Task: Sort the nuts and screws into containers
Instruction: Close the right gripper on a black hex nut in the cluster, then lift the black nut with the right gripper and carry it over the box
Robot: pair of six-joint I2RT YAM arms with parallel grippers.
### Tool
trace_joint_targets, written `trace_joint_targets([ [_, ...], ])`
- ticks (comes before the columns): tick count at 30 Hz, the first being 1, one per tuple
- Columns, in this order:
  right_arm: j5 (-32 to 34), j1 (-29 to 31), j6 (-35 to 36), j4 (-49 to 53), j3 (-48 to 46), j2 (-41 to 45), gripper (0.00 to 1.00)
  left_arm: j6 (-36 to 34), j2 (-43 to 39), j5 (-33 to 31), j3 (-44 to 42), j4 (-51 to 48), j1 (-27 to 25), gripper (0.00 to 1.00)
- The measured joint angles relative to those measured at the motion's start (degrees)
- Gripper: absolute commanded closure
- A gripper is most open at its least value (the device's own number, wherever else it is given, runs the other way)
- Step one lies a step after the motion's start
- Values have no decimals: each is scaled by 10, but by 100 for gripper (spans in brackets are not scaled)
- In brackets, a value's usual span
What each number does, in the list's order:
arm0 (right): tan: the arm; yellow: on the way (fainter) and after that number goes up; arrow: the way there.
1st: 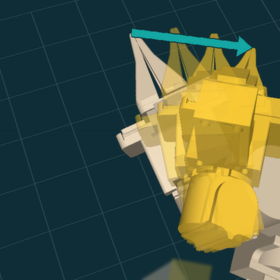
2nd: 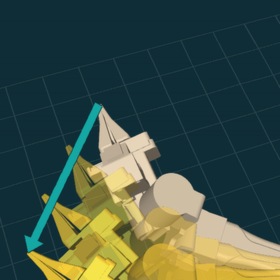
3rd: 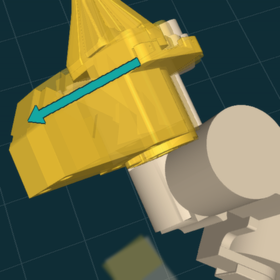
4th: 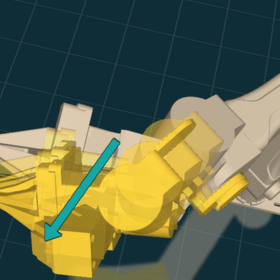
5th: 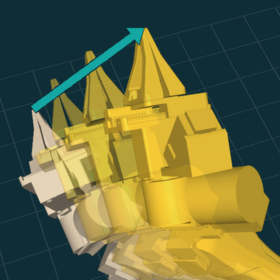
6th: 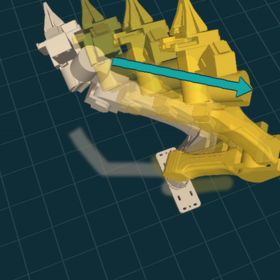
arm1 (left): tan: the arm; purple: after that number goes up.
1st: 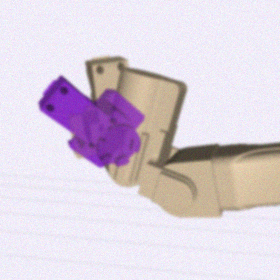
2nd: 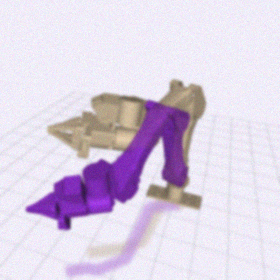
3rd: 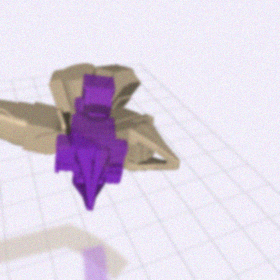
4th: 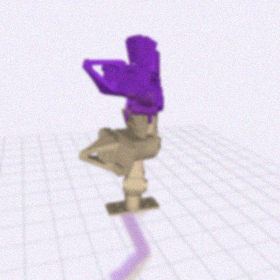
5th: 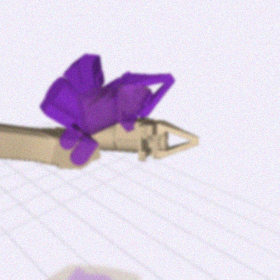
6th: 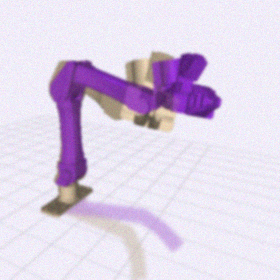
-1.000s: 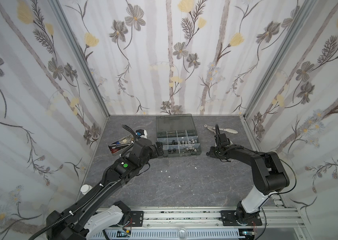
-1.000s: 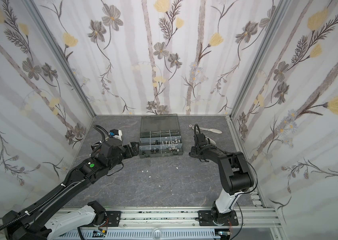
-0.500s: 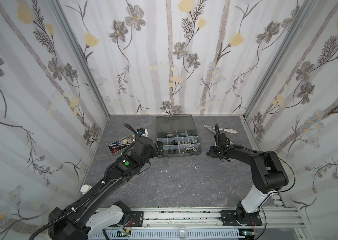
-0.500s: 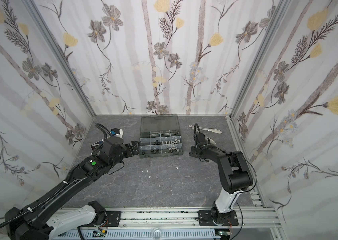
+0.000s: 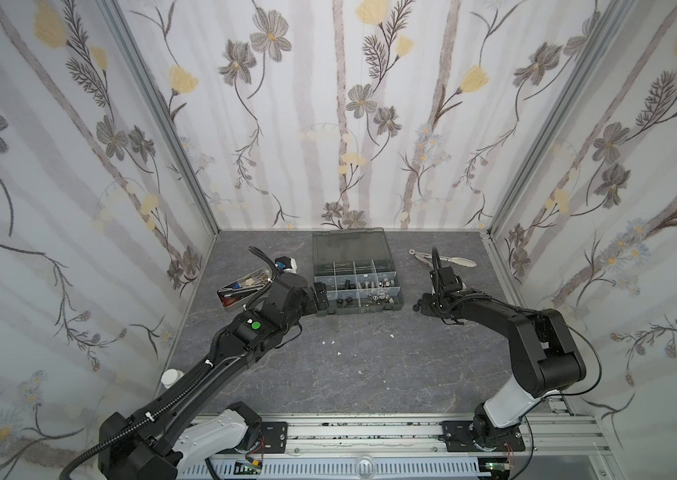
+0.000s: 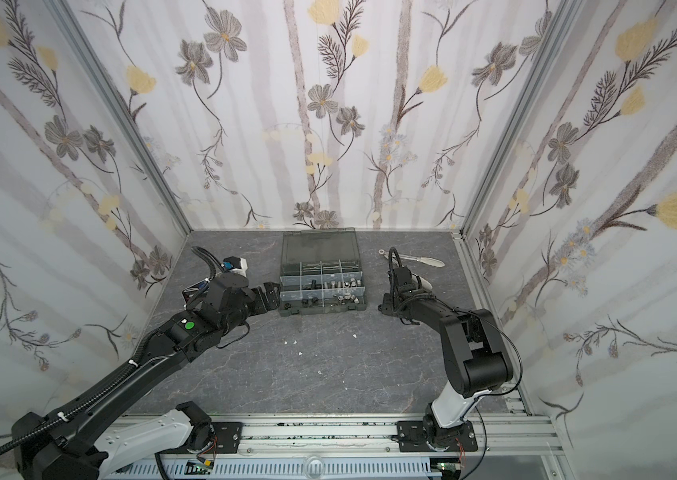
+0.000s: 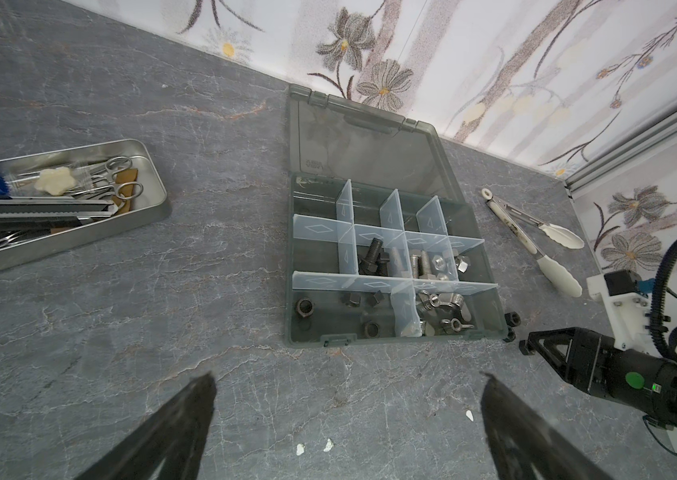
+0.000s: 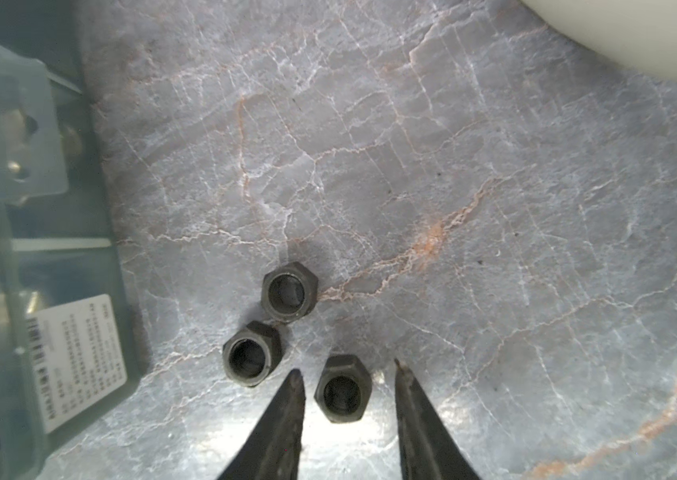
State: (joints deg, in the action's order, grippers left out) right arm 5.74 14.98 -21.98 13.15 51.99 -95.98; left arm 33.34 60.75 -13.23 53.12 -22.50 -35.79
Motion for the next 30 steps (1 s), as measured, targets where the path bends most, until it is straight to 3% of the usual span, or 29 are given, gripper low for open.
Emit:
trace_joint_targets([
  [9, 1, 2, 0, -3, 1, -24, 64, 0, -1, -1, -4, 0, 0, 0],
  [21, 1, 7, 2, -3, -2, -19, 80, 1, 2, 0, -5, 0, 1, 0],
  [30, 2, 23, 2, 9, 3, 10, 81, 1, -13, 0, -13, 0, 1, 0],
])
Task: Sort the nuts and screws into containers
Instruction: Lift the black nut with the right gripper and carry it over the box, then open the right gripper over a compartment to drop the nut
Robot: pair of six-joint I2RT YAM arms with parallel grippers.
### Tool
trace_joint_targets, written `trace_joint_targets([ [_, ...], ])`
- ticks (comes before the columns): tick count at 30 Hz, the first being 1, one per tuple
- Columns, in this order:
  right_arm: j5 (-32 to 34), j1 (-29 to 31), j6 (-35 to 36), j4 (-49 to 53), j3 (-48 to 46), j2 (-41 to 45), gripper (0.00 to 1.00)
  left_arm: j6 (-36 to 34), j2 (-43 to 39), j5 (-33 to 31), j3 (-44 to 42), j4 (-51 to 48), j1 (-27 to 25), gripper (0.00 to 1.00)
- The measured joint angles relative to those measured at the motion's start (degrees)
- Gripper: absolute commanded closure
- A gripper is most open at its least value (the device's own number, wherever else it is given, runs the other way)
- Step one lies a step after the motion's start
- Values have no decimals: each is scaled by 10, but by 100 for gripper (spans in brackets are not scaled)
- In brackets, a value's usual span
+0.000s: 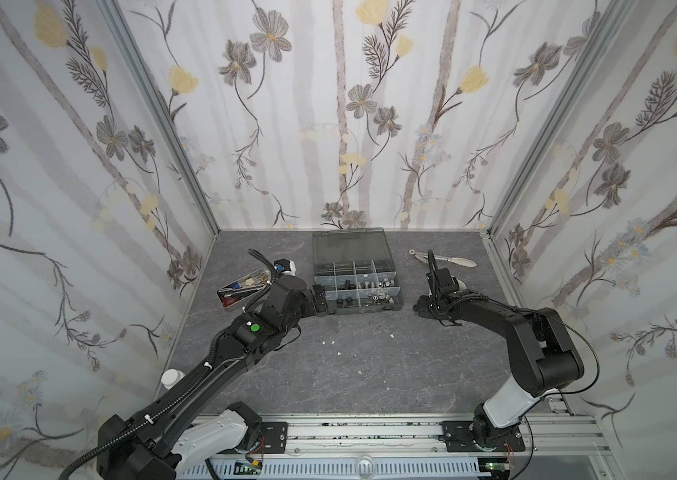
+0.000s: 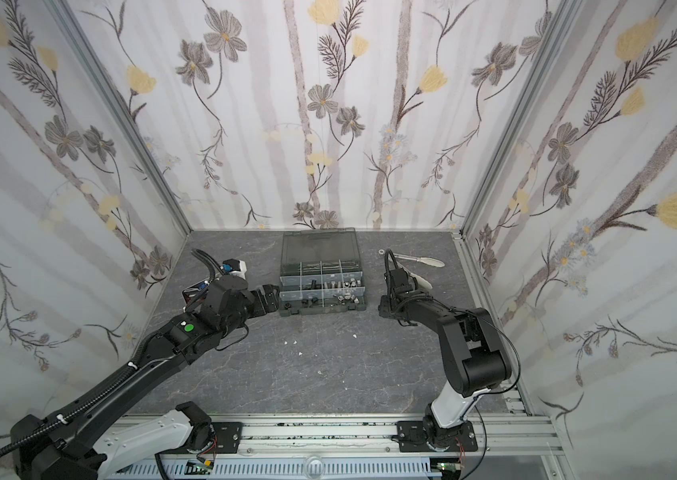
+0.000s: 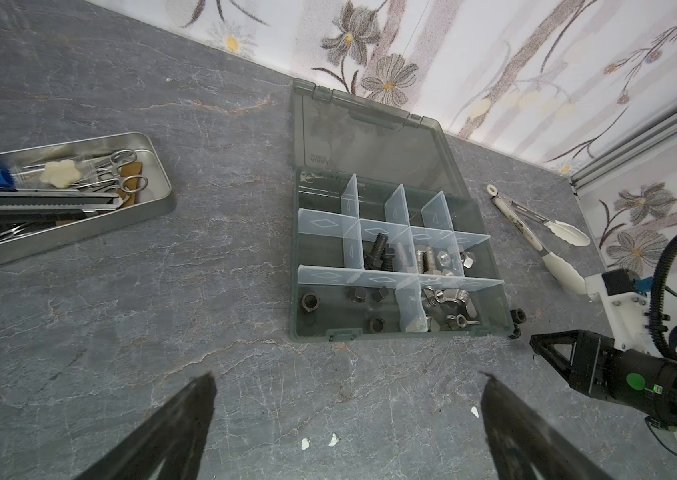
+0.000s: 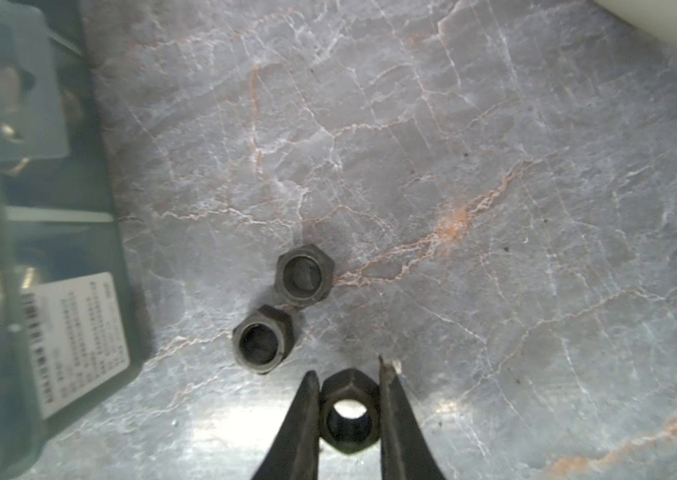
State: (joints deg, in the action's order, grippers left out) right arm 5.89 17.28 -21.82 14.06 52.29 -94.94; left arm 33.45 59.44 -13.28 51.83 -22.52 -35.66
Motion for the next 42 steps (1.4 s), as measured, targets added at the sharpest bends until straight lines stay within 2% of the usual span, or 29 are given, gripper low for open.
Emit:
trace_joint_targets([
  [6, -9, 39, -1, 14, 36, 25, 81, 0, -19, 0, -9, 0, 0, 0],
  [12, -11, 104, -5, 29, 99, 21, 81, 0, -37, -3, -15, -7, 0, 0],
  [22, -28, 206, -18, 42, 229, -77, 81, -1, -71, -22, -21, -30, 0, 0],
  [32, -42, 257, -27, 54, 311, -164, 81, -5, -121, -35, -47, -43, 1, 0],
  [35, -48, 263, -28, 54, 318, -177, 75, -5, -121, -35, -49, -43, 3, 0],
  [42, -57, 264, -33, 54, 319, -186, 51, -17, -98, -4, -46, -44, 4, 0],
])
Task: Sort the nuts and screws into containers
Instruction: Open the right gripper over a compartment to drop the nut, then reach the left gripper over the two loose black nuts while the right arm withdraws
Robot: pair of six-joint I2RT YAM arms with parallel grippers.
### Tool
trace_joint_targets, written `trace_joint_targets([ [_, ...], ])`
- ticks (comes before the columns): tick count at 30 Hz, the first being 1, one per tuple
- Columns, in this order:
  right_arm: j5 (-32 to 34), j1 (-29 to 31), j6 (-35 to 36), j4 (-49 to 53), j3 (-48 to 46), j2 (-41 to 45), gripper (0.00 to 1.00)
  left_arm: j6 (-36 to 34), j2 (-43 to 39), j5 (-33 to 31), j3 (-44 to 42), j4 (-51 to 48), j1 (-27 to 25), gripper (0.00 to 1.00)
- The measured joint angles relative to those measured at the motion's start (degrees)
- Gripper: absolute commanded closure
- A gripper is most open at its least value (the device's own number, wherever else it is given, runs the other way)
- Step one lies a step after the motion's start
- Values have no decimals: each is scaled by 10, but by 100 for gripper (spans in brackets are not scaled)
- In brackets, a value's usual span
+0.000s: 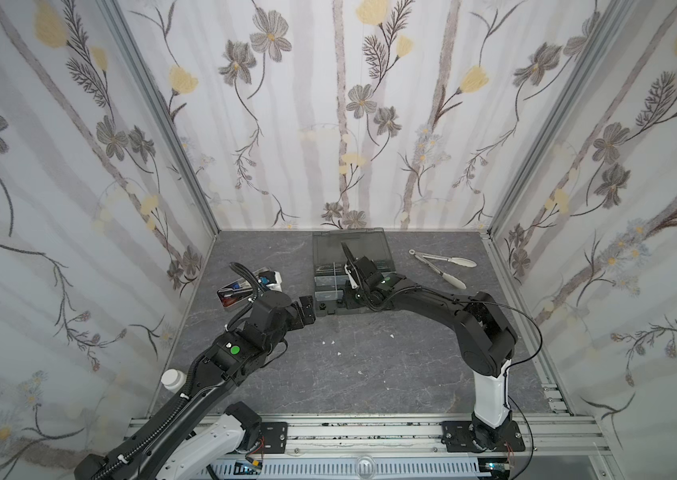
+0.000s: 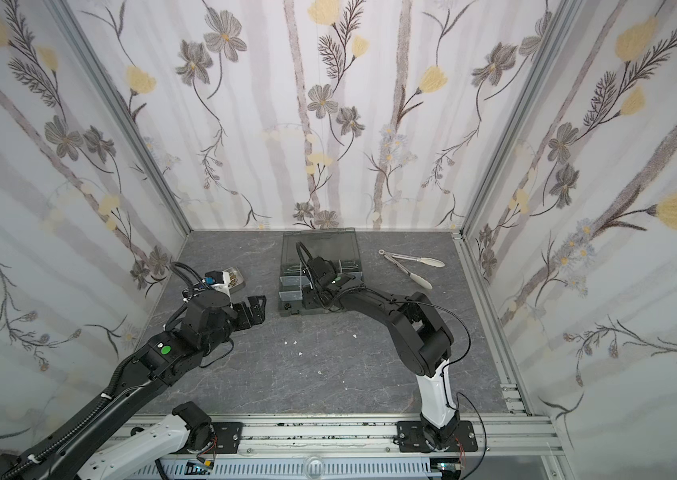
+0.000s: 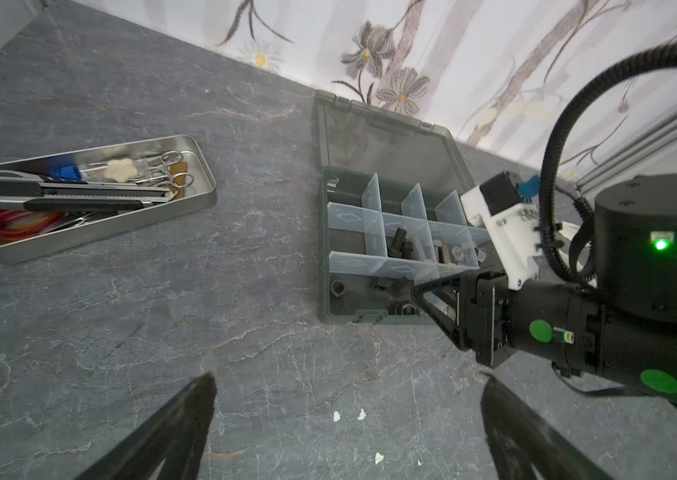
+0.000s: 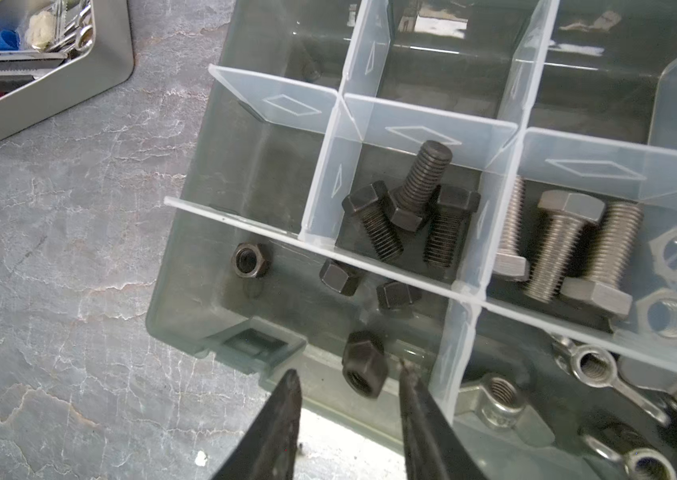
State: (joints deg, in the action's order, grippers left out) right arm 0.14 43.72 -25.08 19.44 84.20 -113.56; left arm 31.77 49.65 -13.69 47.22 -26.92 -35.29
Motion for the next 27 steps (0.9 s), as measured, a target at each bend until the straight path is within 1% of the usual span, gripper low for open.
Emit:
trace_joint_targets([
  [1, 0, 0, 0, 0, 0, 0, 48, -1, 6, 9, 3, -1, 0, 0],
  [4, 0, 0, 0, 0, 0, 3, 45, -5, 25, 31, 14, -3, -3, 0],
  [8, -1, -4, 0, -5, -13, 31, 45, -16, 45, 43, 32, -7, -17, 0],
  [11, -2, -18, -2, -17, -45, 67, 45, -18, 67, 43, 51, -8, -40, 0],
  [14, -5, -42, -4, -32, -97, 118, 45, -18, 101, 37, 75, -9, -75, 1],
  [19, -23, -104, -12, -58, -202, 227, 44, -18, 166, 29, 112, -4, -120, 5],
  [23, -46, -185, -14, -72, -282, 323, 45, -18, 230, 28, 151, 6, -143, 11],
  [27, -63, -269, -16, -75, -353, 417, 44, -24, 314, 30, 216, 8, -168, 16],
])
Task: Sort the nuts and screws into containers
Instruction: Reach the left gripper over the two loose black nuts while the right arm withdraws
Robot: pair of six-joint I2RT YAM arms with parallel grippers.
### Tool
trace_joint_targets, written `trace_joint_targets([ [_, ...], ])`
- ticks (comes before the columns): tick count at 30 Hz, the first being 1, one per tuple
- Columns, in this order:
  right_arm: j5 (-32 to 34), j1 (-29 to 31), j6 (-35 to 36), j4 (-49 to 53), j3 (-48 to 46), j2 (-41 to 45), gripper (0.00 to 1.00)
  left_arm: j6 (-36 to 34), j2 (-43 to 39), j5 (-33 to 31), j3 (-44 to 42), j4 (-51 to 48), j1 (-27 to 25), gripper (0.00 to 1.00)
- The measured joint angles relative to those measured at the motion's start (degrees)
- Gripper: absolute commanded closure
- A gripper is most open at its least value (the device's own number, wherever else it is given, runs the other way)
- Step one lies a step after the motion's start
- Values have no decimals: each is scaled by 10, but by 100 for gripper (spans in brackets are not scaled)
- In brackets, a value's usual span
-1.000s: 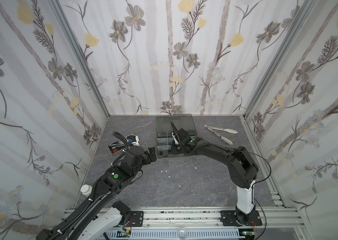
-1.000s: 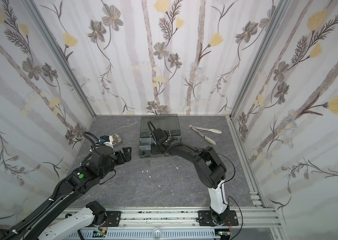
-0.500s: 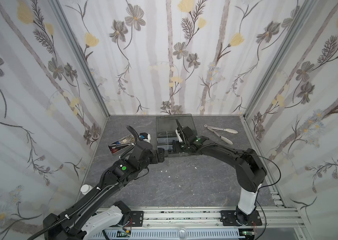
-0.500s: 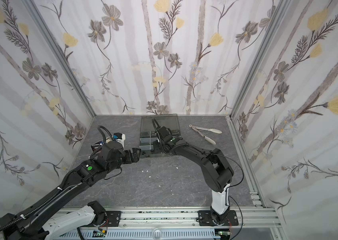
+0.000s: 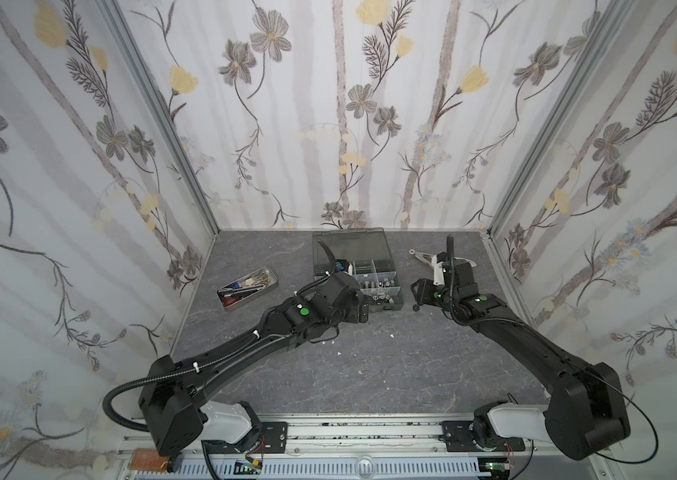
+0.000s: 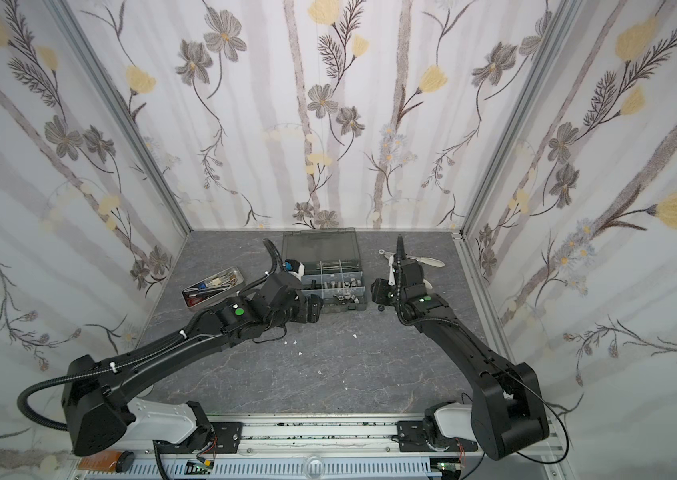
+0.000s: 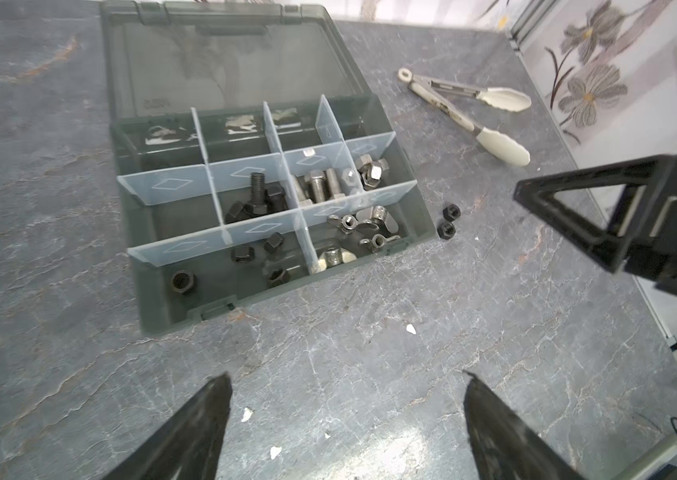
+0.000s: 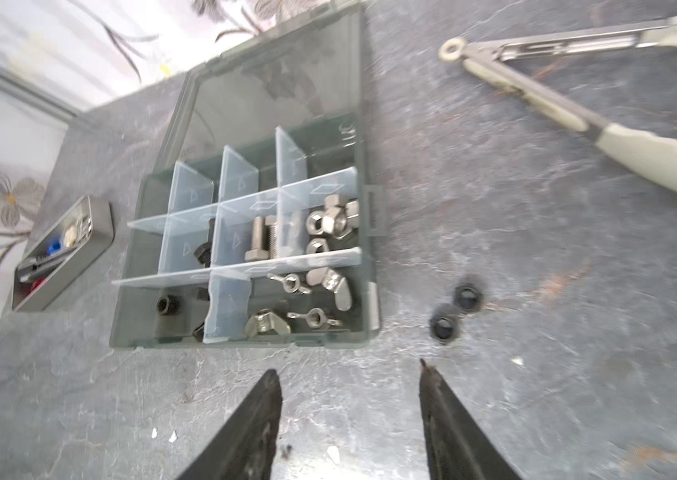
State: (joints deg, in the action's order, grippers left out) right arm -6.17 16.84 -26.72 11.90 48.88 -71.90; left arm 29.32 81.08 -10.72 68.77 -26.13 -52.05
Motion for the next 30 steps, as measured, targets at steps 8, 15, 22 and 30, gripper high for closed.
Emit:
trace_joint_targets([
  [8, -47, -114, 4, -1, -95, 114, 26, -26, 181, 12, 175, -15, -31, 28],
  [15, -92, -202, -33, -24, -168, 188, 7, -50, 320, 35, 323, -59, -41, 41],
  [22, -103, -242, -69, -51, -192, 223, 8, -68, 442, 52, 471, -112, -49, 48],
  [30, -104, -286, -106, -63, -241, 243, 7, -80, 552, 62, 598, -163, -50, 58],
])
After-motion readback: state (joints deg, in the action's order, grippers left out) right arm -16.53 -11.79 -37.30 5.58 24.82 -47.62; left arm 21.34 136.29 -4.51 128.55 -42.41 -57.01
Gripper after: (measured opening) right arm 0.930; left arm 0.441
